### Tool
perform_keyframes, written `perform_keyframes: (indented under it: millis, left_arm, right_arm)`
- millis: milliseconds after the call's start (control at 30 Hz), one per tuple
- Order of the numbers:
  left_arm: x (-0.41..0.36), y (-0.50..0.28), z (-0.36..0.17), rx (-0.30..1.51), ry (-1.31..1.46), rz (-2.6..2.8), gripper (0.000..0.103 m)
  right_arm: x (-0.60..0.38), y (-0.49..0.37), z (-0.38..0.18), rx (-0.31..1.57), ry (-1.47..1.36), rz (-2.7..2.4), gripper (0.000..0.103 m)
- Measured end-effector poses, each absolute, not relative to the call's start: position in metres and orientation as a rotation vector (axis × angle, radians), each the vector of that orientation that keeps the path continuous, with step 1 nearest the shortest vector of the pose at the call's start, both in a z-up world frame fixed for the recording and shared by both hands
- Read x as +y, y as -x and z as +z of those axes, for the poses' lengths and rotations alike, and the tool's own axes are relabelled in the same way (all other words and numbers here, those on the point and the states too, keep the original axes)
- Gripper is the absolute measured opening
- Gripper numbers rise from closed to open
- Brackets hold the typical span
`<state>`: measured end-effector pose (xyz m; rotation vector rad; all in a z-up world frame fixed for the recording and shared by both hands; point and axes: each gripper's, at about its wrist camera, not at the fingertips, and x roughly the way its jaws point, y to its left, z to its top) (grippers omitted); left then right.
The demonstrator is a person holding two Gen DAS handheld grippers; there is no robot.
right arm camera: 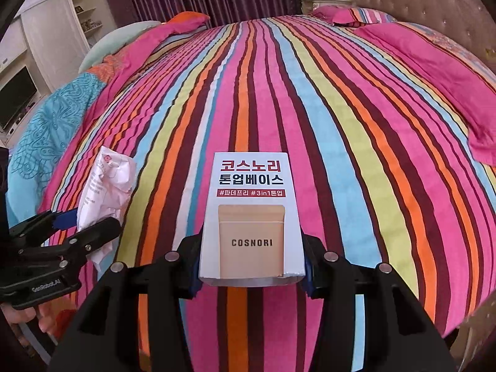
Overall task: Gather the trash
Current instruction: 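Carry both items over the wastebasket and open both grippers to drop them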
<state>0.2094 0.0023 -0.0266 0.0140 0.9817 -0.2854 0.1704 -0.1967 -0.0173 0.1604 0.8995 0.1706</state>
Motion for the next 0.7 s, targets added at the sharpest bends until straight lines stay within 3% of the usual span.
perform_keyframes:
  millis: [700]
  left_arm:
    - [0.021,-0.036,-0.053,1.076,-0.060,-0.337,0.067]
  right_arm:
    - [-0.173,-0.033,-0.034,1.011,-0.194,0.302,0.045]
